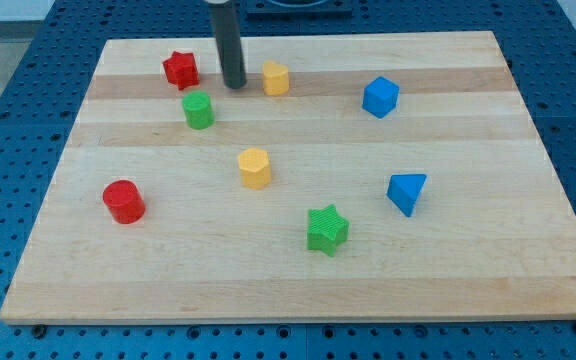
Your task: Slide the green circle into the right side of the red star
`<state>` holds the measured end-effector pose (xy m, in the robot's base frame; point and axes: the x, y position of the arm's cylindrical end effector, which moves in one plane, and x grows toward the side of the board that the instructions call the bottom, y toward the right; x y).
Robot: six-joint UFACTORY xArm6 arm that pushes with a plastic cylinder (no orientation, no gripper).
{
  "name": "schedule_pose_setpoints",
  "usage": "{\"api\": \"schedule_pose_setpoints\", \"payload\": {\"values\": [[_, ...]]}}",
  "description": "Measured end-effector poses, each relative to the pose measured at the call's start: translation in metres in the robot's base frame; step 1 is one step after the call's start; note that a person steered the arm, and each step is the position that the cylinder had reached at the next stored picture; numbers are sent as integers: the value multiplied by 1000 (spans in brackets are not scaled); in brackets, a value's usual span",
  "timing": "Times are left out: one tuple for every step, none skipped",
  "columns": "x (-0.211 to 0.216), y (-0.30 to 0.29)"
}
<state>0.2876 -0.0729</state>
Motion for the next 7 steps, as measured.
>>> {"api": "schedule_pose_setpoints", "payload": {"values": [[0, 84], [2, 109], [31, 109], [63, 88], [94, 31], [103, -53], [80, -104]]}}
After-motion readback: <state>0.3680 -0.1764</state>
